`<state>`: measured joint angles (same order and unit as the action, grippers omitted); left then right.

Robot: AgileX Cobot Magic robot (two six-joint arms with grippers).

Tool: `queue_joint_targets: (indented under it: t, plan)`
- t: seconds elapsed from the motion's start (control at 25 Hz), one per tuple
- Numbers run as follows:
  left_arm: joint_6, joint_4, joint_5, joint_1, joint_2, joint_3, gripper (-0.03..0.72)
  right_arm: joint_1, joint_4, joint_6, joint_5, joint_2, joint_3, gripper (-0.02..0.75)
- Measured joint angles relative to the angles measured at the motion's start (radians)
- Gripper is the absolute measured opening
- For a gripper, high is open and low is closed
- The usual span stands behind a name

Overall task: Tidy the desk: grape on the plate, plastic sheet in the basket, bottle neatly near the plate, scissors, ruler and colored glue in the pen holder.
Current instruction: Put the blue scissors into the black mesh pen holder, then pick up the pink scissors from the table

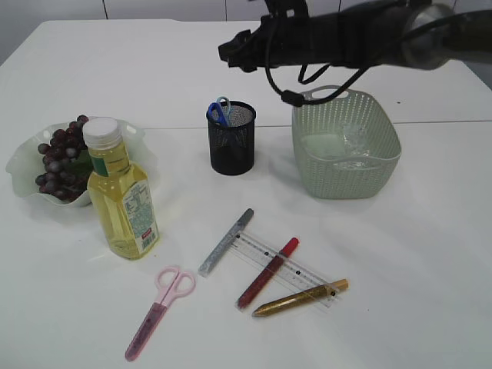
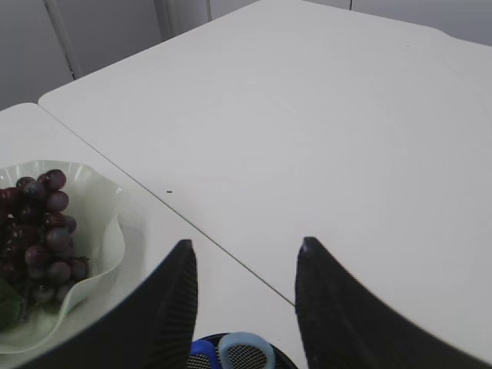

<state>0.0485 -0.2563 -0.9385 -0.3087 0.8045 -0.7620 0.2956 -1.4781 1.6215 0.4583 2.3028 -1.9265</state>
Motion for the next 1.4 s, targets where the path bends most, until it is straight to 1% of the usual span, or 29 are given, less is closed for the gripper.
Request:
queue_joint_targets:
  t: [0.04,0.12,0.16,0.28,0.36,0.4,0.52,0.64,0.84,0.92,1.04,1.12,1.24,1.4]
  plan:
    - [0.000,0.000,0.000,0.000,0.000,0.000,0.442,0.000,0.076,-0.097,0.002,-0.030,0.000,0.315]
    - [0.000,0.000,-0.002,0.000,0.000,0.000,0.442,0.000,0.279,-0.295,0.035,-0.084,-0.001,0.315]
    - [0.000,0.000,-0.002,0.000,0.000,0.000,0.442,0.000,0.369,-0.414,0.063,-0.104,-0.001,0.314]
    - [0.000,0.000,-0.006,0.000,0.000,0.000,0.442,0.000,0.692,-0.791,0.167,-0.162,-0.001,0.315]
    - [0.000,0.000,-0.006,0.000,0.000,0.000,0.442,0.000,0.847,-1.020,0.256,-0.195,-0.001,0.315]
    - [0.000,0.000,-0.006,0.000,0.000,0.000,0.442,0.000,0.910,-1.096,0.306,-0.210,-0.001,0.314]
    - [0.000,0.000,-0.008,0.000,0.000,0.000,0.442,0.006,1.038,-1.281,0.450,-0.249,-0.001,0.315]
    - [0.000,0.000,-0.008,0.000,0.000,0.000,0.442,0.041,1.138,-1.377,0.584,-0.270,-0.002,0.314]
    - [0.000,0.002,-0.008,0.000,0.000,0.000,0.442,0.139,1.284,-1.494,0.749,-0.272,-0.002,0.315]
    - [0.000,0.002,-0.008,0.000,0.000,0.000,0.442,0.169,1.327,-1.518,0.767,-0.272,-0.002,0.315]
    - [0.000,0.002,-0.008,0.000,0.000,0.000,0.442,0.196,1.346,-1.528,0.771,-0.281,0.017,0.315]
    - [0.000,0.003,-0.010,0.000,0.000,0.000,0.442,0.207,1.350,-1.530,0.771,-0.301,0.069,0.315]
    - [-0.002,0.020,-0.031,0.000,0.000,0.000,0.442,0.210,1.360,-1.533,0.771,-0.352,0.199,0.315]
    - [-0.002,0.039,-0.040,0.000,0.000,0.000,0.442,0.210,1.380,-1.533,0.761,-0.466,0.425,0.315]
